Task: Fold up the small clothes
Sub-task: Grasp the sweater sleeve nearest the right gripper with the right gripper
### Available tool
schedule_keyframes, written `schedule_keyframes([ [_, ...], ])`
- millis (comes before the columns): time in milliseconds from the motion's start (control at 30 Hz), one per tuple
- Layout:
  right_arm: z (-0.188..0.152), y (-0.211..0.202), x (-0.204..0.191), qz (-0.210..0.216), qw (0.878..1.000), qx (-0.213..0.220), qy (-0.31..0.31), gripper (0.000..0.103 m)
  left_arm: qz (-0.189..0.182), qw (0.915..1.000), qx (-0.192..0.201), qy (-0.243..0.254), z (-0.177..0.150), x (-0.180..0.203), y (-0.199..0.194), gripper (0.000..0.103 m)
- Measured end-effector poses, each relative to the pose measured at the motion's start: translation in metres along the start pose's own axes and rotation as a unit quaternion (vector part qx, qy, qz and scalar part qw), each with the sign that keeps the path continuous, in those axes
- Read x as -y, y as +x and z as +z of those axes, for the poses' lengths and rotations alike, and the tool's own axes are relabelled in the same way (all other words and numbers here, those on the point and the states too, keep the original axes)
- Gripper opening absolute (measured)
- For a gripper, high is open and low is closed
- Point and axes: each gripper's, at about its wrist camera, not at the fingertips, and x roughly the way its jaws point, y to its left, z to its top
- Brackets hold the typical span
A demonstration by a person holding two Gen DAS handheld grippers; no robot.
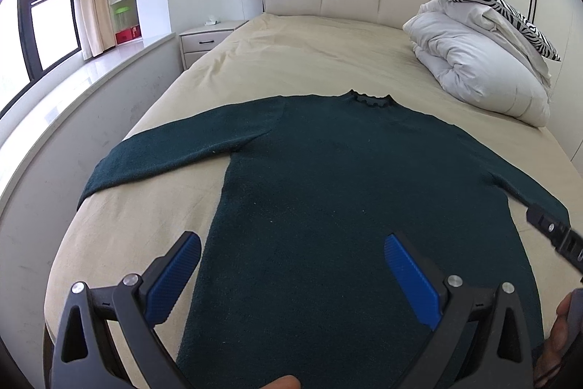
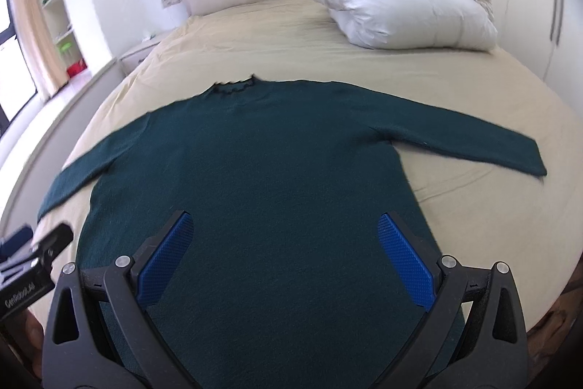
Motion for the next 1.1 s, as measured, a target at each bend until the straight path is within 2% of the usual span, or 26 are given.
schedule_keyframes([
  [100,0.009,0.009,0.060,0.015,0.996,-0.002,0.083,0.103,-0.006,0.9996,-0.005,0.027,-0.002,0.009,0.006,0.103],
  [200,0.013,0.021,0.148,0.026,0.979,0.005,0.202,0.103,-0.049,0.9980,-0.031,0.025,0.000,0.015,0.019,0.103],
  [267,0.011,0.032,0.211,0.028,0.960,0.003,0.279,0.102,-0.055,0.9972,-0.044,0.024,0.005,0.022,0.028,0.103],
  [333,0.003,0.041,0.268,0.045,0.934,0.009,0.355,0.099,-0.083,0.9952,-0.045,0.028,0.009,0.029,0.037,0.103],
  [400,-0.009,0.051,0.323,0.058,0.904,0.019,0.424,0.088,-0.091,0.9947,-0.023,0.043,0.014,0.035,0.042,0.103],
  [500,-0.026,0.064,0.385,0.052,0.870,0.028,0.490,0.080,-0.083,0.9944,-0.001,0.066,0.020,0.046,0.048,0.103],
  [567,-0.035,0.070,0.416,0.060,0.851,0.042,0.520,0.068,-0.067,0.9947,-0.021,0.075,0.026,0.054,0.057,0.103],
  [633,-0.038,0.075,0.436,0.064,0.839,0.051,0.537,0.063,-0.072,0.9947,-0.039,0.062,0.032,0.057,0.064,0.103],
  [733,-0.033,0.085,0.460,0.079,0.833,0.068,0.543,0.058,-0.080,0.9951,-0.026,0.051,0.036,0.058,0.067,0.103],
  [833,-0.024,0.099,0.477,0.082,0.832,0.067,0.544,0.040,-0.100,0.9935,-0.036,0.040,0.040,0.054,0.077,0.103],
  [900,-0.018,0.109,0.483,0.073,0.833,0.062,0.545,0.024,-0.121,0.9912,-0.050,0.021,0.043,0.048,0.088,0.102],
  [933,-0.016,0.111,0.486,0.067,0.835,0.064,0.542,0.020,-0.131,0.9898,-0.054,0.011,0.044,0.045,0.093,0.102],
  [967,-0.014,0.114,0.488,0.059,0.840,0.063,0.536,0.012,-0.140,0.9884,-0.058,0.000,0.045,0.041,0.097,0.101],
  [1033,-0.001,0.121,0.490,0.043,0.849,0.060,0.523,0.008,-0.152,0.9859,-0.067,-0.019,0.048,0.037,0.107,0.098],
  [1100,0.015,0.118,0.482,0.013,0.870,0.055,0.490,0.007,-0.173,0.9813,-0.077,-0.035,0.050,0.033,0.116,0.091],
])
